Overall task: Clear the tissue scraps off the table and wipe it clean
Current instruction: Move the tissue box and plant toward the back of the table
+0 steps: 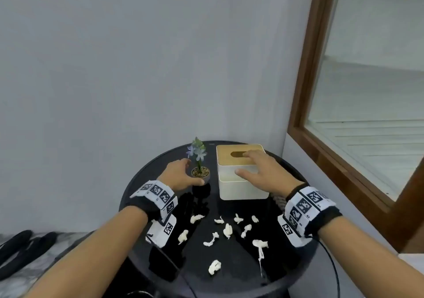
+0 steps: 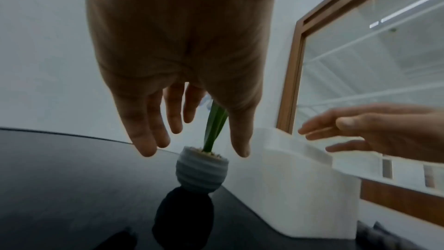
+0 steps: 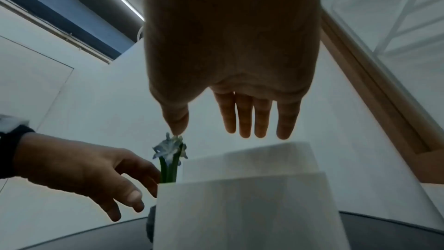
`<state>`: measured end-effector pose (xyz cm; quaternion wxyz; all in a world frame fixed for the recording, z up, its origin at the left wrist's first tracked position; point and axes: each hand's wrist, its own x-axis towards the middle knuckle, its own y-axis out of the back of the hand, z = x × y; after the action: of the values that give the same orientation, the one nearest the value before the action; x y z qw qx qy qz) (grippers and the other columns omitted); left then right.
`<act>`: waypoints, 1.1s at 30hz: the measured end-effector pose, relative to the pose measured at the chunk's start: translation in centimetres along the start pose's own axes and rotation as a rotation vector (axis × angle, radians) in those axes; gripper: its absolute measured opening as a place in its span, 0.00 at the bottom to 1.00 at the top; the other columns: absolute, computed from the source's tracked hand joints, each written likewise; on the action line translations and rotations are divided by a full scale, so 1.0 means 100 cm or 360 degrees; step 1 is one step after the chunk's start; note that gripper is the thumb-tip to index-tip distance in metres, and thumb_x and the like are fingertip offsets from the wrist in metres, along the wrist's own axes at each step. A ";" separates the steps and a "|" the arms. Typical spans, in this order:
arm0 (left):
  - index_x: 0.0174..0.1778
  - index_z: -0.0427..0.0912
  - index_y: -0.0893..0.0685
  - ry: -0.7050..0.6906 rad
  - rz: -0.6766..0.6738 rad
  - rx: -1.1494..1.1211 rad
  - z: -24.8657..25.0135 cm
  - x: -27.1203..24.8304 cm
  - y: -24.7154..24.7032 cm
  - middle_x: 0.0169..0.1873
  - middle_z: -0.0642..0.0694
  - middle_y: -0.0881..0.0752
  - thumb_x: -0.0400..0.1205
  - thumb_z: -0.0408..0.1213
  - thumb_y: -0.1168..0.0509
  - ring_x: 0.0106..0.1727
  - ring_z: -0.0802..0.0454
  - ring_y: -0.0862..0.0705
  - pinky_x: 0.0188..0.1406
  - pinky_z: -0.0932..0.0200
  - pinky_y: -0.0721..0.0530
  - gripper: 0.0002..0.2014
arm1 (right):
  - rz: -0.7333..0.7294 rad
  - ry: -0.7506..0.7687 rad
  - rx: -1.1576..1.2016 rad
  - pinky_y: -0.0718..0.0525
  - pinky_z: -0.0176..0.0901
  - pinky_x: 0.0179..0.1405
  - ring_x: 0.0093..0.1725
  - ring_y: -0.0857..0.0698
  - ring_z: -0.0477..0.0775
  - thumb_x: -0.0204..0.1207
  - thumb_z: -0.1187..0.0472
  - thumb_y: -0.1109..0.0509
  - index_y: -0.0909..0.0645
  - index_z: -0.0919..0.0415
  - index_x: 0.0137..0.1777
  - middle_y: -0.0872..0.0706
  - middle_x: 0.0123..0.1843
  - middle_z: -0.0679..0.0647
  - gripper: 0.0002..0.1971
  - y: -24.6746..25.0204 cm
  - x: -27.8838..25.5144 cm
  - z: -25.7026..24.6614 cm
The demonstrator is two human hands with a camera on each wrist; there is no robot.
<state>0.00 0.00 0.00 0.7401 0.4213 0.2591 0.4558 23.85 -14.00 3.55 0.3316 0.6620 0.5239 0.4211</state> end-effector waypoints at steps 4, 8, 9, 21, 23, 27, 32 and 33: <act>0.73 0.45 0.25 0.0046 -0.0097 -0.0063 0.002 0.013 -0.007 0.68 0.47 0.19 0.67 0.56 0.21 0.69 0.49 0.21 0.61 0.62 0.27 0.40 | -0.0074 0.0050 -0.0100 0.31 0.48 0.74 0.76 0.30 0.49 0.74 0.32 0.37 0.32 0.51 0.77 0.28 0.78 0.47 0.36 -0.012 0.018 0.003; 0.66 0.45 0.20 0.0052 -0.0081 -0.0104 0.001 0.024 -0.018 0.56 0.51 0.16 0.67 0.54 0.20 0.62 0.51 0.17 0.56 0.64 0.24 0.33 | -0.0073 0.0067 -0.0177 0.36 0.49 0.78 0.79 0.34 0.51 0.74 0.30 0.39 0.34 0.53 0.78 0.32 0.81 0.47 0.38 -0.021 0.033 0.003; 0.64 0.46 0.19 0.0053 -0.0066 -0.0120 -0.001 0.026 -0.021 0.55 0.52 0.15 0.66 0.54 0.20 0.60 0.52 0.16 0.56 0.63 0.23 0.33 | -0.0082 0.0075 -0.0205 0.38 0.49 0.79 0.79 0.35 0.51 0.75 0.31 0.40 0.34 0.53 0.79 0.33 0.81 0.48 0.38 -0.023 0.035 0.003; 0.69 0.45 0.19 0.0136 0.0020 -0.0144 -0.015 0.065 -0.012 0.62 0.47 0.15 0.65 0.56 0.20 0.66 0.50 0.19 0.61 0.62 0.25 0.37 | -0.0136 0.0141 -0.0292 0.47 0.54 0.82 0.83 0.43 0.47 0.82 0.36 0.50 0.37 0.49 0.81 0.38 0.84 0.44 0.31 -0.038 0.049 0.013; 0.67 0.45 0.18 0.0155 0.0043 -0.0157 -0.015 0.077 -0.010 0.60 0.48 0.14 0.65 0.56 0.20 0.63 0.51 0.18 0.57 0.63 0.25 0.36 | -0.0159 0.0138 -0.0310 0.50 0.53 0.82 0.84 0.46 0.47 0.84 0.38 0.51 0.40 0.48 0.82 0.40 0.85 0.43 0.30 -0.039 0.048 0.014; 0.65 0.45 0.17 0.0195 0.0081 -0.0188 -0.019 0.105 -0.012 0.57 0.49 0.15 0.64 0.56 0.19 0.60 0.51 0.18 0.55 0.63 0.26 0.35 | -0.0148 0.0134 -0.0315 0.52 0.52 0.83 0.85 0.47 0.45 0.83 0.37 0.54 0.42 0.46 0.83 0.41 0.85 0.41 0.30 -0.041 0.046 0.015; 0.61 0.44 0.16 0.0197 0.0114 -0.0193 -0.025 0.142 -0.015 0.50 0.50 0.16 0.64 0.54 0.19 0.54 0.52 0.20 0.52 0.63 0.26 0.32 | -0.0135 0.0130 -0.0338 0.53 0.48 0.83 0.84 0.48 0.41 0.77 0.32 0.63 0.43 0.43 0.83 0.43 0.85 0.37 0.35 -0.043 0.045 0.018; 0.61 0.44 0.16 0.0195 0.0124 -0.0200 -0.025 0.149 -0.015 0.51 0.50 0.15 0.64 0.54 0.18 0.53 0.53 0.20 0.52 0.63 0.25 0.32 | -0.0131 0.0126 -0.0336 0.53 0.47 0.82 0.84 0.48 0.40 0.76 0.32 0.63 0.44 0.42 0.83 0.43 0.85 0.36 0.36 -0.043 0.045 0.018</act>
<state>5.44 13.97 -2.53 0.7294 0.3550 0.2582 0.5246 24.08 -8.64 -0.06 0.3955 0.5842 0.5161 0.4858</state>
